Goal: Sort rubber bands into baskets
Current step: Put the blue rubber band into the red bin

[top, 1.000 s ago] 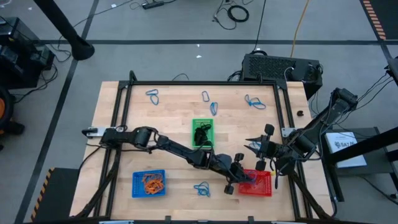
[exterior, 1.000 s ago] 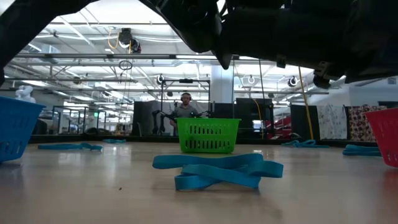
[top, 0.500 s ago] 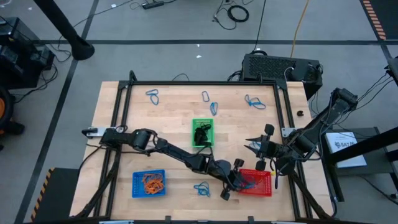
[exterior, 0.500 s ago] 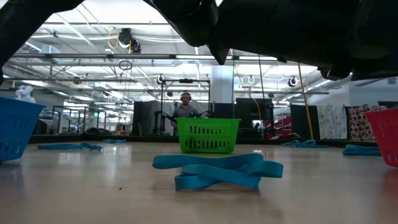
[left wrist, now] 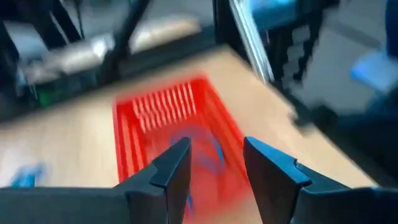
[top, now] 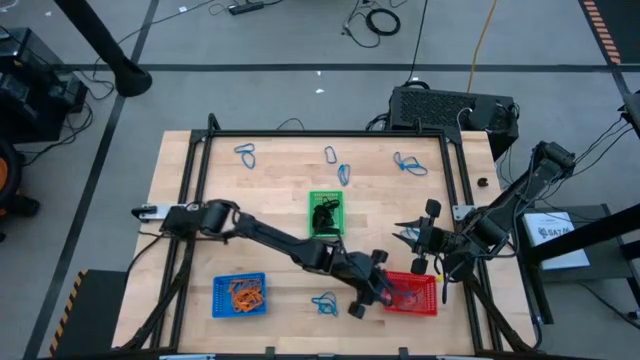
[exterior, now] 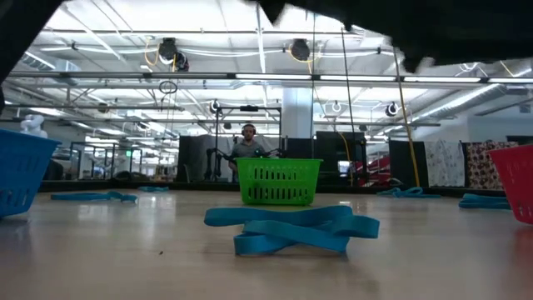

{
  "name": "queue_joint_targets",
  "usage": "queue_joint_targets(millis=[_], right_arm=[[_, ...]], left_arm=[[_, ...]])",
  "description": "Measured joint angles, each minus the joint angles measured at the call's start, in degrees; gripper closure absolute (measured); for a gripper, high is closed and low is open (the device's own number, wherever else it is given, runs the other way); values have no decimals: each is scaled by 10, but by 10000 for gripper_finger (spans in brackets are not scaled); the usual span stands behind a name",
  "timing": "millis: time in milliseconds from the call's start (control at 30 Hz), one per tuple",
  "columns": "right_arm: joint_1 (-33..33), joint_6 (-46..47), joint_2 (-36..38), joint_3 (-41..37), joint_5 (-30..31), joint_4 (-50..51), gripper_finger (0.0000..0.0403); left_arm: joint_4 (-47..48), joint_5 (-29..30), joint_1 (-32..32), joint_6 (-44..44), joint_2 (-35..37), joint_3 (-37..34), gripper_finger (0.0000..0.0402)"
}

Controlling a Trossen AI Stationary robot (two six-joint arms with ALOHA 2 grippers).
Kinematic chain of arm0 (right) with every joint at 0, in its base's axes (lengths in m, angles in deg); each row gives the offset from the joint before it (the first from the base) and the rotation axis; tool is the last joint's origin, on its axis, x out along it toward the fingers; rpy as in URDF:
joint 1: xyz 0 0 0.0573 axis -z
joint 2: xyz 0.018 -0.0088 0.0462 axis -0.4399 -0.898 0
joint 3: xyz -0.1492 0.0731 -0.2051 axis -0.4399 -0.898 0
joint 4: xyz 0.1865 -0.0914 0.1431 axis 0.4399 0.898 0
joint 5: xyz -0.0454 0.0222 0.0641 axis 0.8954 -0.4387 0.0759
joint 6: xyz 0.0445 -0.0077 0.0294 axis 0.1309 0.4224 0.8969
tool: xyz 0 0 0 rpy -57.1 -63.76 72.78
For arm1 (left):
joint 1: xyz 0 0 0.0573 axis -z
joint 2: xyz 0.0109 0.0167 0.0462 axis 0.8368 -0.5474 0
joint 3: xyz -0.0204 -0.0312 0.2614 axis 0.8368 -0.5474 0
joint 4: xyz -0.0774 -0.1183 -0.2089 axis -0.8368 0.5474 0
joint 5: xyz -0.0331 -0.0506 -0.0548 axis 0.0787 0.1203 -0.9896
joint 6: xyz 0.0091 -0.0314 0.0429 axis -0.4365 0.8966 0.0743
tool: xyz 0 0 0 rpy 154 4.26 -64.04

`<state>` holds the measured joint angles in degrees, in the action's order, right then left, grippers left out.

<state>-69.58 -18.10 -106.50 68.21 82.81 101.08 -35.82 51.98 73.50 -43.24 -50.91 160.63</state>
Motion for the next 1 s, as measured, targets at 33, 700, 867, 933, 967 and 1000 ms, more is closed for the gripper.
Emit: queue_joint_targets(millis=[33,700,867,933,967,1000], right_arm=[[0,0,0,0,0,0,293],[12,5,-56,-3,-153,-106,293],[19,-12,-86,-3,-226,-129,293],[23,-30,-96,-3,-246,-144,293],[27,-40,-101,-3,-255,-156,293],[31,-51,-104,-3,-263,-169,293]], left_arm=[[51,1,0,5,15,0,246],[530,14,91,253,89,-1,246],[504,14,115,252,60,-1,246],[498,28,120,249,53,-1,246],[498,40,121,249,52,-1,246],[498,53,121,249,51,-1,246]])
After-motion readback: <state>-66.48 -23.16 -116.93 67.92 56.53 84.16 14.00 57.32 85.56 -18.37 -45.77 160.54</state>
